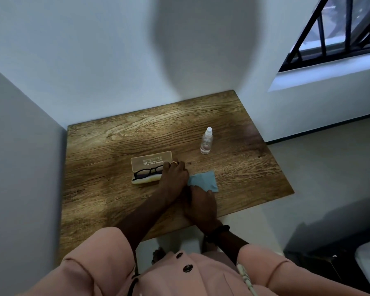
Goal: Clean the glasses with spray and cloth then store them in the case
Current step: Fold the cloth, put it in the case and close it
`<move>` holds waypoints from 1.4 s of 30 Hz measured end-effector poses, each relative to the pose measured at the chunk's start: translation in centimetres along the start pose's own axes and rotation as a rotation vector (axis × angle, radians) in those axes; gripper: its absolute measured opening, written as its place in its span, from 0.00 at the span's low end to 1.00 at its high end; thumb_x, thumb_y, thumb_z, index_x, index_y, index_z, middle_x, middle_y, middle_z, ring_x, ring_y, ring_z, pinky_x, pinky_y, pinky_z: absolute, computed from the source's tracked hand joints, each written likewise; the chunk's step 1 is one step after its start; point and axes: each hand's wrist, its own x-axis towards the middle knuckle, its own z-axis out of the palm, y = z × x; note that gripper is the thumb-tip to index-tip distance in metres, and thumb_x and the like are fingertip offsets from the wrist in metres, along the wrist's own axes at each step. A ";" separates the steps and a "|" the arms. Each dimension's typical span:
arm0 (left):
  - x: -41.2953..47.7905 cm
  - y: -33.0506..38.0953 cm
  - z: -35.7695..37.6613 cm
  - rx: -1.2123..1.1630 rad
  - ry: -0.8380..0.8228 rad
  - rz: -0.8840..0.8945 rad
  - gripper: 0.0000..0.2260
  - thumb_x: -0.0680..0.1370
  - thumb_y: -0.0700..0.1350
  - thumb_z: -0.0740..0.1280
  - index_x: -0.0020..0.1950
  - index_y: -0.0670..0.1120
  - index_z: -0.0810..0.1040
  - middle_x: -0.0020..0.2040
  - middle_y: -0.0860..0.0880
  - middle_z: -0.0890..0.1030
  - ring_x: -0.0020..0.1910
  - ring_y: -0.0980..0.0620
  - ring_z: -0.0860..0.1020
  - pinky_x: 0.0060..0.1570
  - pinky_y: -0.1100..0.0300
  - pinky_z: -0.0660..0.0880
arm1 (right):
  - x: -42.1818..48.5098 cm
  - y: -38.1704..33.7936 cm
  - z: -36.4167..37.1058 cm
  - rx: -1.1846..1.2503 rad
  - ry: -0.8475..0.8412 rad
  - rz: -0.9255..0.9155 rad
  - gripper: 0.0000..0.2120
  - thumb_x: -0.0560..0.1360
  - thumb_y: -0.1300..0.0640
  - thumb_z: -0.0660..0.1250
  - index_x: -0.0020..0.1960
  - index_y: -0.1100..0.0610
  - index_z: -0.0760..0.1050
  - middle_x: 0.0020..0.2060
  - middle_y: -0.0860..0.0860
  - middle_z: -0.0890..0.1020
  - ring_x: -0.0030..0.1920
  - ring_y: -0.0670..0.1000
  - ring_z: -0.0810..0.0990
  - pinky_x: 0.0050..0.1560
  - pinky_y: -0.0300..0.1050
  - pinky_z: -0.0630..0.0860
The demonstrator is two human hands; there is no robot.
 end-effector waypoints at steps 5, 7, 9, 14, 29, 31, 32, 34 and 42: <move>0.6 0.0 -2.0 -0.084 -0.073 -0.033 0.12 0.78 0.46 0.68 0.59 0.42 0.78 0.59 0.42 0.82 0.61 0.42 0.78 0.65 0.48 0.67 | -0.8 0.1 -0.2 0.280 0.092 0.219 0.05 0.76 0.56 0.68 0.42 0.54 0.76 0.34 0.50 0.81 0.33 0.46 0.76 0.33 0.39 0.70; 1.0 0.1 -2.7 -0.110 -0.087 -0.033 0.14 0.78 0.47 0.68 0.61 0.42 0.77 0.59 0.41 0.82 0.59 0.42 0.80 0.61 0.48 0.71 | -1.0 0.3 -0.4 0.339 0.114 0.276 0.04 0.76 0.58 0.69 0.43 0.55 0.77 0.34 0.50 0.82 0.33 0.46 0.77 0.32 0.39 0.71; 1.6 0.1 -3.1 -0.175 -0.101 -0.048 0.15 0.78 0.48 0.70 0.61 0.42 0.77 0.59 0.42 0.82 0.59 0.43 0.80 0.57 0.49 0.74 | -1.1 0.4 -0.5 0.399 0.121 0.324 0.02 0.76 0.59 0.69 0.44 0.56 0.79 0.36 0.51 0.84 0.36 0.48 0.80 0.35 0.44 0.76; 3.7 0.2 -3.0 -0.417 -0.149 -0.087 0.11 0.74 0.44 0.74 0.55 0.43 0.81 0.57 0.44 0.83 0.56 0.45 0.82 0.55 0.46 0.80 | -0.7 1.3 -1.2 0.587 0.111 0.522 0.03 0.76 0.60 0.69 0.45 0.59 0.81 0.42 0.52 0.85 0.45 0.49 0.83 0.46 0.41 0.77; 8.8 5.6 -3.5 -0.351 -0.162 0.040 0.09 0.76 0.43 0.71 0.54 0.39 0.80 0.54 0.41 0.84 0.53 0.43 0.83 0.49 0.50 0.80 | -0.1 5.0 -3.9 0.806 0.183 0.867 0.05 0.77 0.58 0.67 0.42 0.54 0.78 0.37 0.53 0.86 0.36 0.52 0.83 0.32 0.44 0.79; 9.0 6.0 -3.2 -0.328 -0.148 0.043 0.11 0.77 0.44 0.70 0.56 0.39 0.79 0.55 0.40 0.83 0.55 0.42 0.82 0.50 0.49 0.80 | -0.3 5.0 -4.0 0.825 0.188 0.871 0.05 0.78 0.59 0.67 0.43 0.56 0.78 0.37 0.54 0.86 0.33 0.50 0.82 0.28 0.39 0.76; 9.1 6.2 -3.1 -0.320 -0.140 0.049 0.12 0.77 0.44 0.70 0.57 0.39 0.79 0.56 0.40 0.83 0.55 0.41 0.82 0.51 0.49 0.80 | -0.3 5.0 -4.0 0.833 0.186 0.875 0.05 0.78 0.59 0.67 0.44 0.57 0.78 0.37 0.54 0.86 0.33 0.50 0.82 0.27 0.38 0.75; 9.1 6.4 -3.0 -0.321 -0.127 0.047 0.14 0.78 0.46 0.70 0.58 0.39 0.78 0.57 0.40 0.83 0.56 0.41 0.82 0.52 0.49 0.80 | -0.3 5.2 -3.9 0.847 0.176 0.877 0.04 0.78 0.60 0.66 0.44 0.58 0.78 0.38 0.55 0.86 0.33 0.50 0.82 0.27 0.39 0.75; 6.7 3.7 -1.1 -0.427 0.089 -0.077 0.07 0.81 0.45 0.65 0.52 0.42 0.80 0.51 0.41 0.84 0.50 0.42 0.82 0.49 0.46 0.79 | -1.6 7.7 -6.4 0.840 0.202 0.842 0.06 0.77 0.64 0.65 0.53 0.58 0.75 0.40 0.57 0.84 0.36 0.52 0.82 0.30 0.42 0.77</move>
